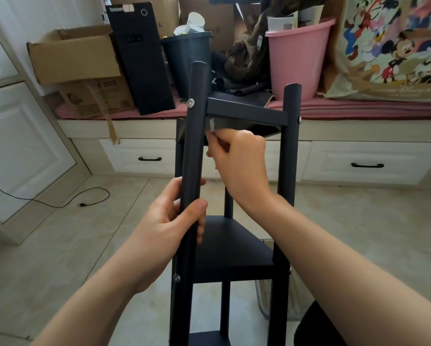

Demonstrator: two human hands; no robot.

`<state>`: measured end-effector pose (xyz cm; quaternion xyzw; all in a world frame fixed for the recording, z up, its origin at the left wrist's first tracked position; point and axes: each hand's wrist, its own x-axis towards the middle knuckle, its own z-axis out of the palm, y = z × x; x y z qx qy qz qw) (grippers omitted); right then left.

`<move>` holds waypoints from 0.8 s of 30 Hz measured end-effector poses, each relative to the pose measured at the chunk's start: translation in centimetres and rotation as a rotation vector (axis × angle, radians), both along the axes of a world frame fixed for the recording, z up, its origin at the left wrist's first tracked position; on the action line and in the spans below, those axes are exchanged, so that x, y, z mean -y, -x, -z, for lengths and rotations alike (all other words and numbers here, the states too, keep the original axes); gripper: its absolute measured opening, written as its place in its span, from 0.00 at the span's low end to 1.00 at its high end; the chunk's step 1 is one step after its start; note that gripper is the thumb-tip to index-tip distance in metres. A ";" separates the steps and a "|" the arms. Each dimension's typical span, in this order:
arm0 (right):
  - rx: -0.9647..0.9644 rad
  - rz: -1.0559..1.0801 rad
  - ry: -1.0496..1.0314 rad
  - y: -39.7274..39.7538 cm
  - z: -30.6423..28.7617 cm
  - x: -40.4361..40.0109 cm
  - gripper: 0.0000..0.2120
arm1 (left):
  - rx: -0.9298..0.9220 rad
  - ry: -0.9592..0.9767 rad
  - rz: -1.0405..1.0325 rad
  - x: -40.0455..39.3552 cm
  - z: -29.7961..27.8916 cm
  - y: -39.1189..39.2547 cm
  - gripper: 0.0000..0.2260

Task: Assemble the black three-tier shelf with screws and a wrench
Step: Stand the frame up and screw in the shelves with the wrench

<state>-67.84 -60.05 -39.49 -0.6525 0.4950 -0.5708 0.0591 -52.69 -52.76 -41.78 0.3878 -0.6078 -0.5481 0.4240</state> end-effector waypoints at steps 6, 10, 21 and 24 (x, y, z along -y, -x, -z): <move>0.066 -0.015 0.006 -0.5 0.6 0.8 0.13 | -0.012 -0.004 0.003 0.0 0.1 0.0 0.12; 0.087 0.001 0.021 -0.9 0.8 1.5 0.14 | -0.013 -0.003 0.012 0.0 0.1 -0.1 0.12; 0.152 0.047 0.078 -1.7 0.9 2.5 0.15 | -0.001 0.004 0.027 0.2 0.4 -0.2 0.10; 0.136 0.042 0.044 -1.7 0.8 2.3 0.14 | 0.000 0.001 0.023 0.2 0.4 -0.2 0.13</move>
